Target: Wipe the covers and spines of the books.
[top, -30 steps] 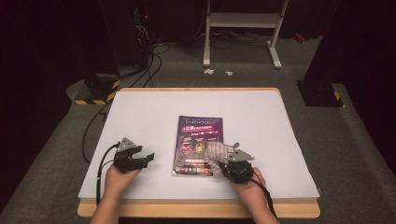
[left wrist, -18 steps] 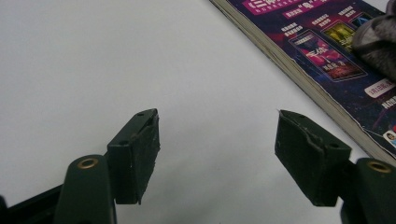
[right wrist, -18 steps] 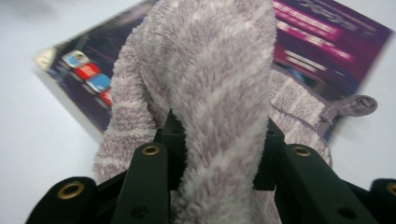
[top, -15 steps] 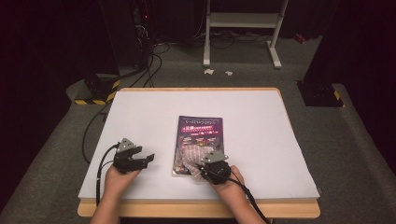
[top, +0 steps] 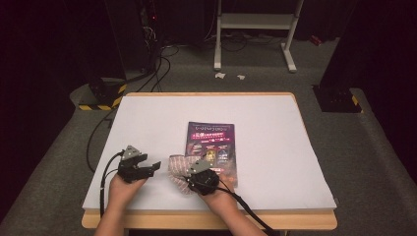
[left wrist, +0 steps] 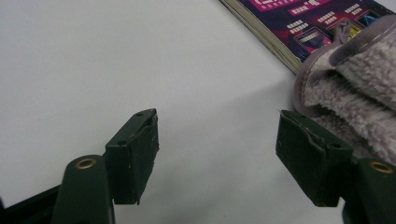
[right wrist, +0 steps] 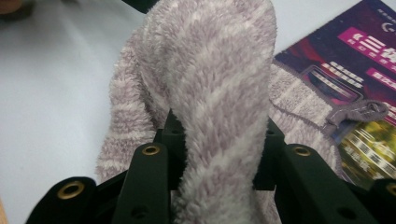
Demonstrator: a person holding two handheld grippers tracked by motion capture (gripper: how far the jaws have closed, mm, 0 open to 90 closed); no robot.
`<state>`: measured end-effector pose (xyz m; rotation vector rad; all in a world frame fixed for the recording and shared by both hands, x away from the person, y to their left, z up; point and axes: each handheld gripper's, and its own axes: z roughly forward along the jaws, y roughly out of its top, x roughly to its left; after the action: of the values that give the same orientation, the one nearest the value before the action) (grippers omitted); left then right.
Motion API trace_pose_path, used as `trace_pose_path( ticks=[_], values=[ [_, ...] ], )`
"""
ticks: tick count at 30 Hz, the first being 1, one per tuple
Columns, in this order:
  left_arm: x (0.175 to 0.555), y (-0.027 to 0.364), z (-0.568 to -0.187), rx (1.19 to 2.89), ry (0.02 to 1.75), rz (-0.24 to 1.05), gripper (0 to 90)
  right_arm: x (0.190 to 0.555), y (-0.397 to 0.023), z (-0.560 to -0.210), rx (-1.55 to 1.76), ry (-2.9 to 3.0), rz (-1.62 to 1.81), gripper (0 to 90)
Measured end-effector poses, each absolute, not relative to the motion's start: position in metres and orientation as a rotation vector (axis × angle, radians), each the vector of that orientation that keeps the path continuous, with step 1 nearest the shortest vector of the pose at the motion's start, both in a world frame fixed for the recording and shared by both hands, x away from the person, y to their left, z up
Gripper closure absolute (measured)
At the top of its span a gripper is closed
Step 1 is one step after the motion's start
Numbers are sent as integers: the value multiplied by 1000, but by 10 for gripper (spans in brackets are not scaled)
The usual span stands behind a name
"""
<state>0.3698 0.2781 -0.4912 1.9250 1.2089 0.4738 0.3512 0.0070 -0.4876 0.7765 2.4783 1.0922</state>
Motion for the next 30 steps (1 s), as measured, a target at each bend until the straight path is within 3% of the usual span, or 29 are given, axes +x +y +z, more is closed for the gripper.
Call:
trace_pose_path(
  ticks=[8,20,30],
  values=[
    [368,280,-495,1930,1215,468,301,355,-8,-487,798,2467,1074,661],
    [360,284,-496,1930,1226,472,301,360,-88,-487,955,2361,1008,660],
    [356,284,-496,1940,1218,477,299,374,-126,-484,1052,2295,951,660]
  ],
)
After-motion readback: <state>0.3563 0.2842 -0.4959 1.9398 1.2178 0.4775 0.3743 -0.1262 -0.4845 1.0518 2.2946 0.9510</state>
